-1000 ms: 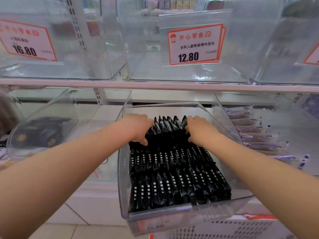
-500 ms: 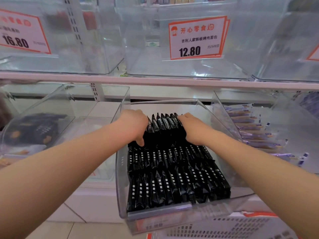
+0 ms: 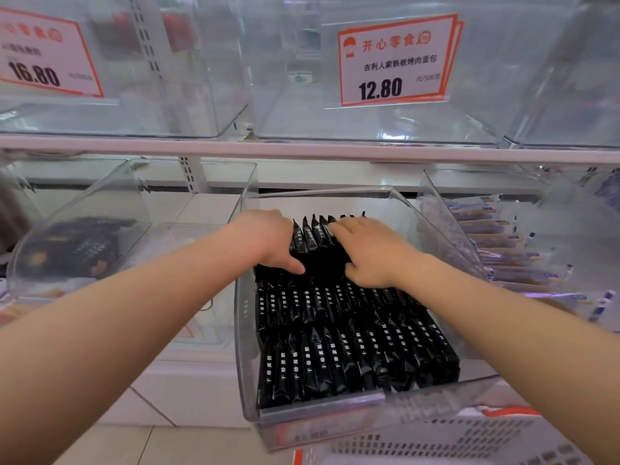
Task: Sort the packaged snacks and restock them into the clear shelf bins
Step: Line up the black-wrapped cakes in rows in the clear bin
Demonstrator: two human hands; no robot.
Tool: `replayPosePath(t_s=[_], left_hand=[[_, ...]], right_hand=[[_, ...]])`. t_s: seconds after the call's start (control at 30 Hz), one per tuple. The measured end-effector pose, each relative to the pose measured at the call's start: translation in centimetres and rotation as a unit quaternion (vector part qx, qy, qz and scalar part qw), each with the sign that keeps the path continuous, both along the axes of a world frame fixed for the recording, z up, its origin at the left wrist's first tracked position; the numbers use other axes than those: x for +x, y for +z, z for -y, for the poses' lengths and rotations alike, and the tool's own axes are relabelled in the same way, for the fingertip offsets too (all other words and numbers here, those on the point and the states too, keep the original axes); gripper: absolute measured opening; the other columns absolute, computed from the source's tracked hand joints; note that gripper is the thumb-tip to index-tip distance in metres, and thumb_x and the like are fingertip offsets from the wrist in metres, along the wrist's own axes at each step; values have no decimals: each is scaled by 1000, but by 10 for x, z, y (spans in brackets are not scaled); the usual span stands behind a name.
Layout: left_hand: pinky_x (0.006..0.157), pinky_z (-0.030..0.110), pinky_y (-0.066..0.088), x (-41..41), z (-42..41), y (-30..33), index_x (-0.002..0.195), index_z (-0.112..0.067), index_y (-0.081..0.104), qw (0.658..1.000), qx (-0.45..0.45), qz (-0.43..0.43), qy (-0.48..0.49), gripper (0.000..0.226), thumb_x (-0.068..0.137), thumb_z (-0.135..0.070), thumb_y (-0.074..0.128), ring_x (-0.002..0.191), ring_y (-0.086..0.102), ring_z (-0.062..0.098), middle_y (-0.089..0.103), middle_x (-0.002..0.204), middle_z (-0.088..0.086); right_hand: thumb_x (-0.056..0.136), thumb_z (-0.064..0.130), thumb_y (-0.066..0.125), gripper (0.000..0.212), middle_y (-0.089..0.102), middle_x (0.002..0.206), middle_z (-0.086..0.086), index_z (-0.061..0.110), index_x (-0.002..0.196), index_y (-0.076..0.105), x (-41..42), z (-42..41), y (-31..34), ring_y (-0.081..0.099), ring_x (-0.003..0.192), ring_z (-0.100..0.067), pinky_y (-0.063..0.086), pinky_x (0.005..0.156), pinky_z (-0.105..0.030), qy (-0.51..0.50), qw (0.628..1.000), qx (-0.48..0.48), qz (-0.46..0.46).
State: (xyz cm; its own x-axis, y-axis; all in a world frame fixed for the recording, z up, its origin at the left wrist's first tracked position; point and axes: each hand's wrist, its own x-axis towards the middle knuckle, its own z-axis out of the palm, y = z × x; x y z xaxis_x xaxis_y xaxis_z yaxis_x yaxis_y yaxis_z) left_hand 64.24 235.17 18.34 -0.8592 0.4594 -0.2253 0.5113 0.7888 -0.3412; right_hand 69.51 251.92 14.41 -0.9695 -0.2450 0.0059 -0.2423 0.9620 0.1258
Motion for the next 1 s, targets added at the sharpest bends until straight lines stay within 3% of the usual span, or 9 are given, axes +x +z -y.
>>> replayPosePath(t_s=[0.1,0.3,0.43,0.57,0.67,0.77,0.87,1.0], left_hand=[[62,30,38,-3,-5,-3,121,-14,48,998,39,-29,-26,72,77,-71,48,102,56,26,49,119,5],[66,32,40,-11,-18,-3,119,-15,51,997,6,-39,-68,48,88,-52,48,100,58,27,56,113,6],[68,33,41,-11,-18,-6,119,-13,47,998,-3,-24,-63,46,91,-49,46,102,57,28,55,113,8],[70,34,40,5,-12,2,122,-11,45,998,16,-25,-61,50,90,-49,49,105,55,27,52,116,8],[67,33,37,36,-11,6,112,-15,49,985,96,-53,-135,40,86,-45,56,102,53,25,52,112,6],[65,31,44,69,-9,-1,92,-21,49,966,99,76,-226,27,84,-45,58,83,52,18,56,93,-2],[69,33,45,85,-14,-11,91,-19,49,958,75,157,-227,32,86,-50,55,84,52,19,54,86,-3],[77,32,45,92,-27,-17,103,-15,56,965,48,192,-172,46,85,-58,50,90,55,21,62,100,1]], right_hand=[[87,37,58,63,38,141,-8,15,139,31,-1,15,-7,40,124,-28,37,98,-38,31,999,-13,-42],[89,35,57,50,47,129,-7,13,130,38,-12,20,-12,47,114,-28,40,82,-36,21,992,46,-112],[90,35,55,51,45,133,-7,15,133,37,-11,21,-17,44,117,-28,38,87,-37,20,995,35,-93],[89,37,57,63,35,144,-6,19,142,29,-1,9,3,36,129,-26,34,101,-38,44,998,-5,-35],[83,42,63,56,43,129,-5,17,128,43,30,1,12,43,118,-22,40,94,-35,57,996,-60,-34],[79,50,64,48,46,116,0,19,114,52,69,-7,12,49,105,-18,43,85,-31,107,986,-85,101],[78,51,66,60,43,123,0,20,125,46,94,-13,8,45,113,-17,40,95,-32,131,969,-54,204],[78,47,65,62,41,125,1,24,129,38,101,-7,2,43,113,-20,45,88,-37,134,982,44,127]])
